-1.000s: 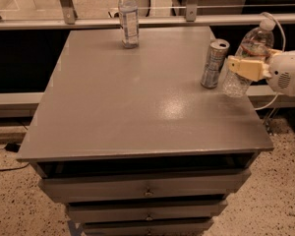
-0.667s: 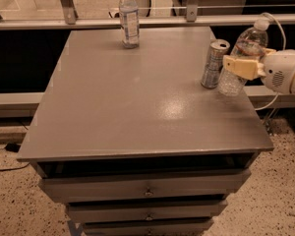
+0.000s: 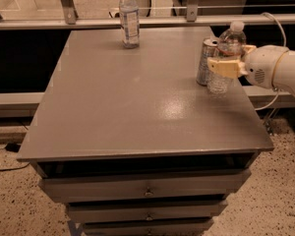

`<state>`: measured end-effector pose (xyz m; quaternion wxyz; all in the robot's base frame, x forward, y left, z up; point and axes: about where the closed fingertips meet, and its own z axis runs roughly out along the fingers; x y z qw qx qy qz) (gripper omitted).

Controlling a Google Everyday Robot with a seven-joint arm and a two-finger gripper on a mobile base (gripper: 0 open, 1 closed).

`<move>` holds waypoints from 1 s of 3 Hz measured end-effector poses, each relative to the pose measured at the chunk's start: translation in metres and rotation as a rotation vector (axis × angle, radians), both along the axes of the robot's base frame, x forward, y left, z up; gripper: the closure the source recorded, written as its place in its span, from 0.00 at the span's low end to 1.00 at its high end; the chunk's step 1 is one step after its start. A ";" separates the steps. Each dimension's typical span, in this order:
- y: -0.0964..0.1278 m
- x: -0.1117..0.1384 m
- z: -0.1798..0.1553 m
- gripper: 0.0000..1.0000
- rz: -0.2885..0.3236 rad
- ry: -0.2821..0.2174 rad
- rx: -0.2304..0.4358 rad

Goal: Move water bottle near redbull can

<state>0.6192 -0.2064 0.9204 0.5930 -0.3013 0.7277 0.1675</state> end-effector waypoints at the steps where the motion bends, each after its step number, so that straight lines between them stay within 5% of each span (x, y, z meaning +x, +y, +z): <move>1: 0.005 0.000 -0.006 0.52 0.026 0.005 -0.059; 3: 0.001 -0.011 -0.029 0.00 0.020 0.036 -0.074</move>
Offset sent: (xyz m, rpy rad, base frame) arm -0.0108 -0.0042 -0.0257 -0.1019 0.0298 0.0228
